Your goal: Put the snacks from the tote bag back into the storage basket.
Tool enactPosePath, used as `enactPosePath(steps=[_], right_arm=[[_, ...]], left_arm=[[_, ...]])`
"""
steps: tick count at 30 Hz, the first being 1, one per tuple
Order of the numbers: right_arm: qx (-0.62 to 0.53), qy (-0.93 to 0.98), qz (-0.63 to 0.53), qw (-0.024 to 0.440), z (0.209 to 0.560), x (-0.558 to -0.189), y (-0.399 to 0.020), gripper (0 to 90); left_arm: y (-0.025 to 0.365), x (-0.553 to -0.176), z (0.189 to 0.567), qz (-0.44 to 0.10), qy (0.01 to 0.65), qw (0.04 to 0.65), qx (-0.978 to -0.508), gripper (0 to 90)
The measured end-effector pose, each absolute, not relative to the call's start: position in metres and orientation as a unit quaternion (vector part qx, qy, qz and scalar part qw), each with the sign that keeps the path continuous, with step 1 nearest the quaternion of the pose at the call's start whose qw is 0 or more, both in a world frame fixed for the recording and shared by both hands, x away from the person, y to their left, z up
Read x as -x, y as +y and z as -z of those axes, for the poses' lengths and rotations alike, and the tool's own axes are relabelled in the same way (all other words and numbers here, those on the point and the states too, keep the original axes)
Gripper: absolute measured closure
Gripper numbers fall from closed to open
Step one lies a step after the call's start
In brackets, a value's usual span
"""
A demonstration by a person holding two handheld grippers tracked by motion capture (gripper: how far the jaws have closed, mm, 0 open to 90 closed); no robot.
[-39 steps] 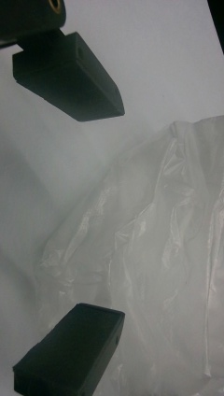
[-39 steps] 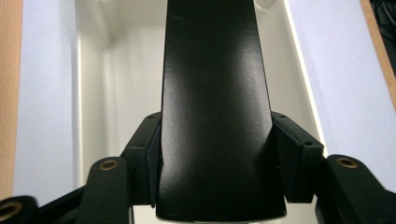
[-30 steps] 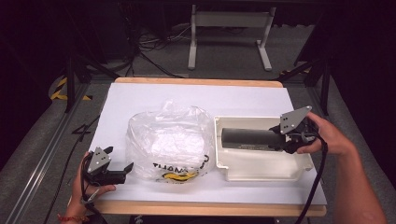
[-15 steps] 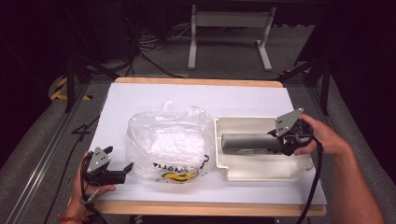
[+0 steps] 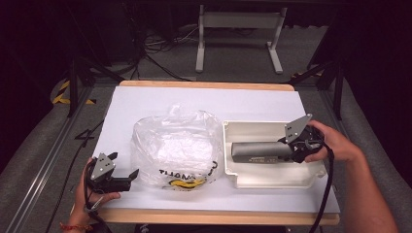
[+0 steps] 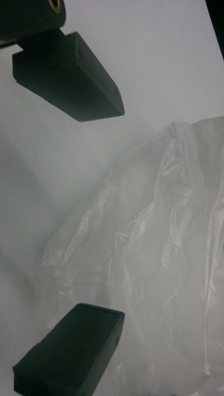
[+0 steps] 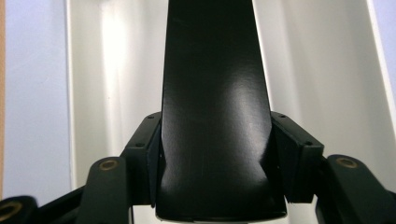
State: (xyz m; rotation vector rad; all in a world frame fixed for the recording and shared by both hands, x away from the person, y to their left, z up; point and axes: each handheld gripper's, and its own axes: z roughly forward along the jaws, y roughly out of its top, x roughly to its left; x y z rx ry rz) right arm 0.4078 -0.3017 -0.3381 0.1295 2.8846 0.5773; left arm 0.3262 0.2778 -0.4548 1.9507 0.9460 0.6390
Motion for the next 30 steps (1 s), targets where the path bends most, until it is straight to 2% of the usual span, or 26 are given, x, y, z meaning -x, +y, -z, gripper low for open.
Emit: enactPosePath(steps=[30], right_arm=[[-0.054,0.977,-0.188,0.085,0.352,-0.415,-0.315,42.5]], left_arm=[[0.277,-0.327,0.455,-0.255,0.377,0.424,-0.783,5.1]])
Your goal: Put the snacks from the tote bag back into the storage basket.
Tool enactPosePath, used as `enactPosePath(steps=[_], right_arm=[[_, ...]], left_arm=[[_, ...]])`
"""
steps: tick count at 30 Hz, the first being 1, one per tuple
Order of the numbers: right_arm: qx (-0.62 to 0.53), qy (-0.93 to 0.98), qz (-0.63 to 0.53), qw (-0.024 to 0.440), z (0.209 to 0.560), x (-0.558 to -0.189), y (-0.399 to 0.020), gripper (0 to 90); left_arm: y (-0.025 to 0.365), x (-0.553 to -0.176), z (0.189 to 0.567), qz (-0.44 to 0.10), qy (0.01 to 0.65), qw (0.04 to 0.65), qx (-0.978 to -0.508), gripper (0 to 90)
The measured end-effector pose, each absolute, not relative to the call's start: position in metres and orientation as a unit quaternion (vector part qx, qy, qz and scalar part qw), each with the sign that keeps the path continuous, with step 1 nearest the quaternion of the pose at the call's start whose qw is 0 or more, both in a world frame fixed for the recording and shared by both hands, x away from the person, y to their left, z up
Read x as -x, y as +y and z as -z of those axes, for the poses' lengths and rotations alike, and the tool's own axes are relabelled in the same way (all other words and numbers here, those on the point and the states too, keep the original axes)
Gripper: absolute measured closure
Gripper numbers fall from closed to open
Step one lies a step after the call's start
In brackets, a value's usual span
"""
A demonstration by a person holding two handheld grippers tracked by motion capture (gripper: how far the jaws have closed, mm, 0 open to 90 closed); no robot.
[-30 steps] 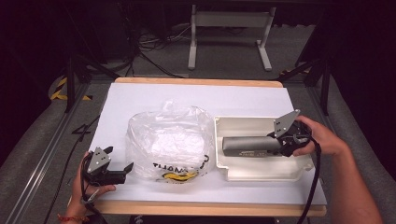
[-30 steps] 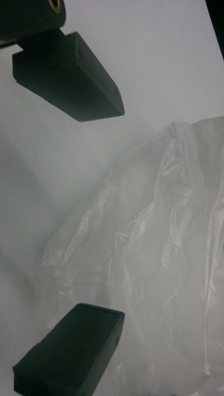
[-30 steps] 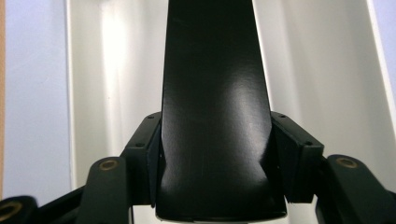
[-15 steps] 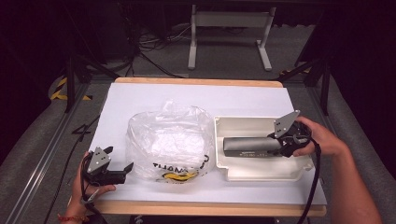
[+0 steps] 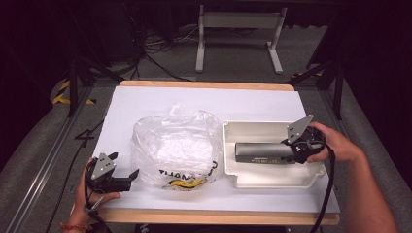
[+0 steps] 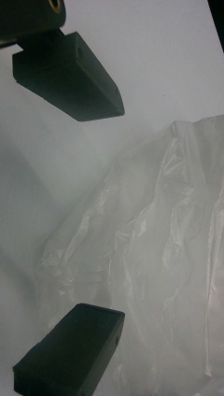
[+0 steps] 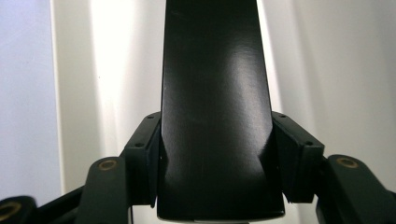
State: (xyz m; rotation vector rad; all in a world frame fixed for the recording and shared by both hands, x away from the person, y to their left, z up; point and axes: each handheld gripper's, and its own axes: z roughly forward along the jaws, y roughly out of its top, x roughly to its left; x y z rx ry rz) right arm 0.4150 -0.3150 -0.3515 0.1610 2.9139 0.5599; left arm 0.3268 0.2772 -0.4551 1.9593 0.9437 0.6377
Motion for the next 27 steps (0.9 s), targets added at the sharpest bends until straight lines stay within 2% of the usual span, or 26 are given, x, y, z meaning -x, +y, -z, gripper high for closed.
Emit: enactPosePath(steps=[27], right_arm=[[-0.056,0.987,-0.128,0.084,0.363,-0.419,-0.311,42.4]], left_arm=[[0.276,-0.328,0.456,-0.250,0.380,0.423,-0.783,5.1]])
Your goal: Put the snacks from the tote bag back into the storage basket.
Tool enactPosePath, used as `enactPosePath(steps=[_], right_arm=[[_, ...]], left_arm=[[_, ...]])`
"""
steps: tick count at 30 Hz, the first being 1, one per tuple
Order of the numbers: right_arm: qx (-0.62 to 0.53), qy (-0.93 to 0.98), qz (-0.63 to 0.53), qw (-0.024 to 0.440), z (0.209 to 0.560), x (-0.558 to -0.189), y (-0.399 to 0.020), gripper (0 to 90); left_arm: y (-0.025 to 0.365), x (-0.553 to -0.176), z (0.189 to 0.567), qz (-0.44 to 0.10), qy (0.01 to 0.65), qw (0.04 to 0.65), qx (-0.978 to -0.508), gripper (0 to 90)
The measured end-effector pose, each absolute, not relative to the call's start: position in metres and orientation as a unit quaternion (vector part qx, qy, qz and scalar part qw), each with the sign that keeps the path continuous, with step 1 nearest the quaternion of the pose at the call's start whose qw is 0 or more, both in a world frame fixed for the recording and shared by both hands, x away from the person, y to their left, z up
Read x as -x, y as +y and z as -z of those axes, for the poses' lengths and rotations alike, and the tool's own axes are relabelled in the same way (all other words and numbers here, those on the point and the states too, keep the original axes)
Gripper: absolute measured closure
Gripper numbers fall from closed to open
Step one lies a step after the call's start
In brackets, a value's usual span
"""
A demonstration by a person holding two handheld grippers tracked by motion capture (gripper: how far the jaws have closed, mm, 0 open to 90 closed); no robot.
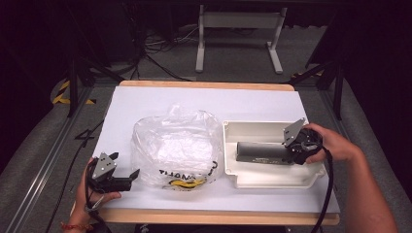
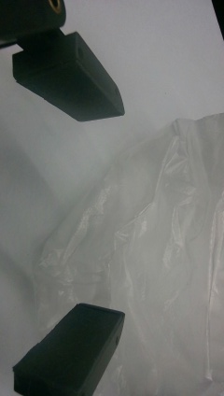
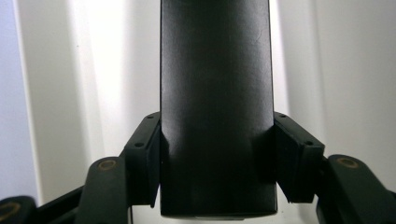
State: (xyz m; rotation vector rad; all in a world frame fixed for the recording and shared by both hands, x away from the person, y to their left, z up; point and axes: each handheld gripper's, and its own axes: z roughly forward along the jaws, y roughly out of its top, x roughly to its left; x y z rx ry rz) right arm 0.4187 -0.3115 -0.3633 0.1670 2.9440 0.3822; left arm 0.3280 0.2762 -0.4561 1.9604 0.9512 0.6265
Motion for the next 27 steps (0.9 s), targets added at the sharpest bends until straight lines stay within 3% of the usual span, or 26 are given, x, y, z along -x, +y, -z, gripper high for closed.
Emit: enactPosePath(steps=[18,27], right_arm=[[-0.073,0.989,-0.032,0.128,0.373,-0.419,-0.300,36.4],[-0.094,0.982,-0.085,0.140,0.364,-0.413,-0.314,36.6]], left_arm=[[0.276,-0.327,0.456,-0.251,0.379,0.425,-0.783,5.1],[0.276,-0.328,0.456,-0.251,0.376,0.423,-0.785,5.1]])
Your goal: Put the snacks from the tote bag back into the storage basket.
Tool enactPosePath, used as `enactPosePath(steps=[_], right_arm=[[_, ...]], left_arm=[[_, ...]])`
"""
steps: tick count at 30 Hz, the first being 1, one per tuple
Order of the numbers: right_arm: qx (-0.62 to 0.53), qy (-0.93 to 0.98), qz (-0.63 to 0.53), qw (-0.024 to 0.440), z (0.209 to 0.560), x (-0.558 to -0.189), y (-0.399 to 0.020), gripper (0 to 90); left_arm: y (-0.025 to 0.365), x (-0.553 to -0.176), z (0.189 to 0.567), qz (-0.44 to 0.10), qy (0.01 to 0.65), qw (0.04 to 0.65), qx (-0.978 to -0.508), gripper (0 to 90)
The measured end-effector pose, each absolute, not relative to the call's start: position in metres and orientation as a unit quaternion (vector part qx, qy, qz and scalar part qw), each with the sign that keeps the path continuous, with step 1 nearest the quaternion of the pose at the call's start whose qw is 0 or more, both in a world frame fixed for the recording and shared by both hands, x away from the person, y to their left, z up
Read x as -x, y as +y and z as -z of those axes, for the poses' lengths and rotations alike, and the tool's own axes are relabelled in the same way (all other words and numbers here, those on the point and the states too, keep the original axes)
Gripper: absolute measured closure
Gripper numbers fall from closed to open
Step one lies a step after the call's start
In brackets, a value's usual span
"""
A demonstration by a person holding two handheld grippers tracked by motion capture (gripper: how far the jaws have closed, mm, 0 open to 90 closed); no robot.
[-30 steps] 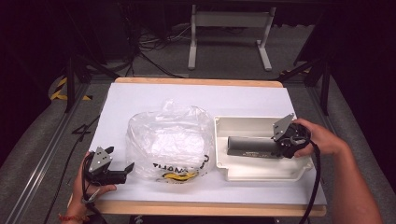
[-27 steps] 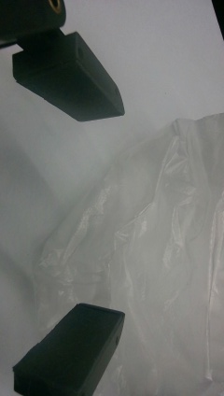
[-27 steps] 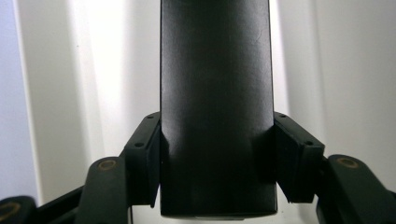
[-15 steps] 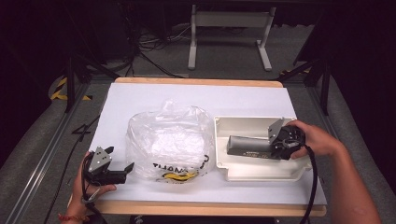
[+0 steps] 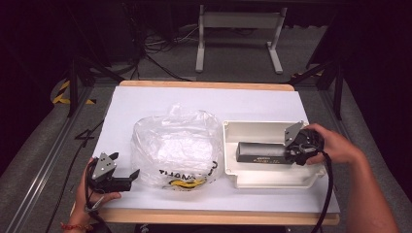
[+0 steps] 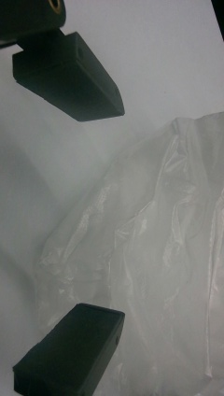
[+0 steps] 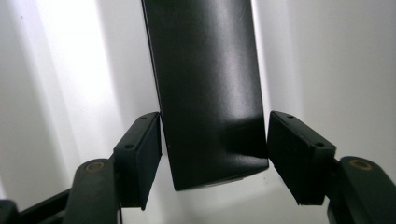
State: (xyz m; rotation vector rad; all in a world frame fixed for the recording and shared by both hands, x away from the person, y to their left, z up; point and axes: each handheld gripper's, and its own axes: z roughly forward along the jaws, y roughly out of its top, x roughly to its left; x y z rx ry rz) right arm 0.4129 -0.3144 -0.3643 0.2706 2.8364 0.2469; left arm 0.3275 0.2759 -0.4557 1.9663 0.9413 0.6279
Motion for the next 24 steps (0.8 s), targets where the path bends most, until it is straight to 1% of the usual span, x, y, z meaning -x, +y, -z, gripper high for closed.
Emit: enactPosePath(steps=[2,3,5,6,7,9,12,19,24], right_arm=[[-0.093,0.981,-0.091,0.142,0.363,-0.413,-0.316,36.5],[-0.096,0.977,-0.117,0.150,0.360,-0.411,-0.321,36.4],[-0.102,0.974,-0.131,0.153,0.358,-0.409,-0.323,36.5],[-0.113,0.966,-0.160,0.166,0.355,-0.406,-0.328,35.6],[-0.113,0.966,-0.160,0.166,0.355,-0.406,-0.328,35.6],[-0.142,0.951,-0.188,0.199,0.351,-0.402,-0.332,38.1],[-0.152,0.941,-0.211,0.216,0.348,-0.395,-0.338,35.9],[-0.179,0.925,-0.254,0.220,0.345,-0.383,-0.349,35.5],[-0.215,0.906,-0.271,0.243,0.346,-0.376,-0.353,33.9]], left_arm=[[0.276,-0.327,0.456,-0.251,0.378,0.424,-0.784,5.1],[0.277,-0.327,0.456,-0.251,0.377,0.423,-0.785,5.1],[0.277,-0.327,0.455,-0.251,0.377,0.423,-0.785,5.1],[0.277,-0.327,0.455,-0.252,0.377,0.423,-0.785,5.1],[0.277,-0.327,0.455,-0.252,0.377,0.423,-0.785,5.1],[0.277,-0.327,0.455,-0.253,0.377,0.423,-0.784,5.2],[0.277,-0.327,0.455,-0.251,0.376,0.423,-0.785,5.1],[0.277,-0.327,0.455,-0.253,0.376,0.422,-0.785,5.1],[0.277,-0.326,0.455,-0.254,0.378,0.424,-0.783,5.2]])
